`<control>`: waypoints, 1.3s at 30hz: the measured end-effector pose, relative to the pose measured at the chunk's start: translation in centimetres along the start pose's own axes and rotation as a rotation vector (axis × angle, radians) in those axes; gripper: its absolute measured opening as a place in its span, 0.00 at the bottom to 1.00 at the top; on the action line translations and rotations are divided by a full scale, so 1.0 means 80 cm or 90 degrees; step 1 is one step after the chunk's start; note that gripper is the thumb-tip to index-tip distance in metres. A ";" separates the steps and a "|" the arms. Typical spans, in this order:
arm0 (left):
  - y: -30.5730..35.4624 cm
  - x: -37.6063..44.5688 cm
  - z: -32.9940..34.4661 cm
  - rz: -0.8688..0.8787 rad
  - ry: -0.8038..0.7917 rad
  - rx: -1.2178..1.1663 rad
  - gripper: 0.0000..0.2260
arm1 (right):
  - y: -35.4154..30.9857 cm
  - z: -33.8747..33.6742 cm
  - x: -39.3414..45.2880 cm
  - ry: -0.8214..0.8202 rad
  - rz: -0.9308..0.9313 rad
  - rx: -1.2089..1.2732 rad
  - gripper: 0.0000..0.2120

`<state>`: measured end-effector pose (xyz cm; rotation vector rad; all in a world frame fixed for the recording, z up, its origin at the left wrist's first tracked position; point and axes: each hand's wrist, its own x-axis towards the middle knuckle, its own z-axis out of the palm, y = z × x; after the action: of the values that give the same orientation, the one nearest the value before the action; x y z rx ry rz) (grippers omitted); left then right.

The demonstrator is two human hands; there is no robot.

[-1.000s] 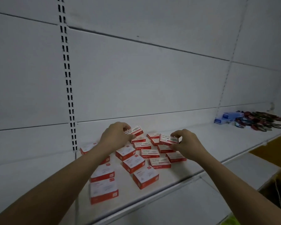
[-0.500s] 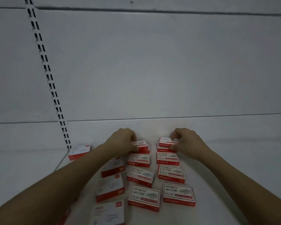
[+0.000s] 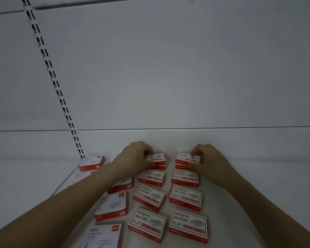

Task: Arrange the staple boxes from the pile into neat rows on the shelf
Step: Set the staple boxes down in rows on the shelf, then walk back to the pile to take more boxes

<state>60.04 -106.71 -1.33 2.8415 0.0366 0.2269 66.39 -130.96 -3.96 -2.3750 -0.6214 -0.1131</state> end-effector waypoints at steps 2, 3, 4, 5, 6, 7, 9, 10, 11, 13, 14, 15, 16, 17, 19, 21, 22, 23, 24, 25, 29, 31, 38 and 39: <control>0.000 -0.006 0.001 0.008 0.012 -0.004 0.14 | -0.005 -0.003 -0.001 0.071 -0.006 -0.029 0.10; -0.001 -0.010 0.000 0.012 0.022 -0.004 0.14 | -0.011 -0.004 -0.001 0.121 -0.017 -0.038 0.09; -0.002 -0.016 -0.001 0.014 0.032 -0.005 0.14 | -0.019 -0.006 -0.003 0.165 -0.033 -0.035 0.08; -0.003 -0.021 -0.005 0.012 0.042 -0.005 0.14 | -0.028 -0.007 -0.005 0.191 -0.053 -0.026 0.07; -0.004 -0.028 -0.009 0.008 0.051 -0.002 0.14 | -0.040 -0.007 -0.008 0.197 -0.074 -0.017 0.06; -0.007 -0.035 -0.014 0.004 0.057 0.005 0.14 | -0.052 -0.005 -0.011 0.184 -0.093 -0.013 0.05; -0.014 -0.051 -0.027 -0.004 0.073 0.019 0.15 | -0.080 0.000 -0.019 0.115 -0.113 -0.004 0.04; -0.020 -0.062 -0.035 -0.010 0.085 0.028 0.16 | -0.098 0.004 -0.024 0.068 -0.114 0.006 0.04; -0.028 -0.074 -0.044 -0.019 0.098 0.040 0.17 | -0.117 0.009 -0.028 0.024 -0.112 0.017 0.04; -0.047 -0.102 -0.063 -0.037 0.126 0.065 0.18 | -0.159 0.020 -0.038 -0.039 -0.116 0.032 0.05; -0.059 -0.118 -0.073 -0.047 0.136 0.074 0.18 | -0.182 0.027 -0.043 -0.057 -0.126 0.035 0.05; -0.073 -0.137 -0.083 -0.057 0.142 0.081 0.18 | -0.206 0.035 -0.049 -0.072 -0.139 0.038 0.06; -0.089 -0.158 -0.093 -0.069 0.146 0.083 0.18 | -0.230 0.045 -0.056 -0.088 -0.151 0.042 0.07; -0.105 -0.182 -0.102 -0.082 0.148 0.082 0.18 | -0.256 0.056 -0.064 -0.105 -0.161 0.046 0.07; -0.143 -0.234 -0.120 -0.111 0.157 0.077 0.19 | -0.307 0.081 -0.082 -0.137 -0.172 0.045 0.09; -0.188 -0.291 -0.137 -0.143 0.168 0.076 0.19 | -0.360 0.113 -0.098 -0.167 -0.180 0.038 0.10; -0.212 -0.320 -0.146 -0.163 0.176 0.079 0.19 | -0.387 0.131 -0.104 -0.178 -0.187 0.033 0.11; -0.236 -0.348 -0.156 -0.188 0.183 0.084 0.19 | -0.416 0.151 -0.111 -0.187 -0.197 0.028 0.11; -0.260 -0.376 -0.167 -0.217 0.188 0.088 0.19 | -0.445 0.171 -0.116 -0.199 -0.208 0.024 0.12; -0.283 -0.402 -0.179 -0.249 0.190 0.091 0.19 | -0.474 0.192 -0.122 -0.214 -0.221 0.021 0.12; -0.366 -0.492 -0.238 -0.356 0.186 0.122 0.20 | -0.593 0.266 -0.144 -0.271 -0.276 -0.004 0.11; -0.394 -0.524 -0.266 -0.382 0.200 0.141 0.20 | -0.641 0.290 -0.149 -0.270 -0.300 -0.018 0.11; -0.505 -0.634 -0.325 -0.469 0.241 0.186 0.21 | -0.806 0.394 -0.163 -0.289 -0.402 -0.049 0.10; -0.523 -0.643 -0.329 -0.485 0.233 0.197 0.21 | -0.825 0.410 -0.162 -0.296 -0.411 -0.052 0.10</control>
<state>5.00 -61.65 3.75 2.7827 1.2864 0.5929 21.77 -71.85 6.61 -2.1930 -1.6158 0.1421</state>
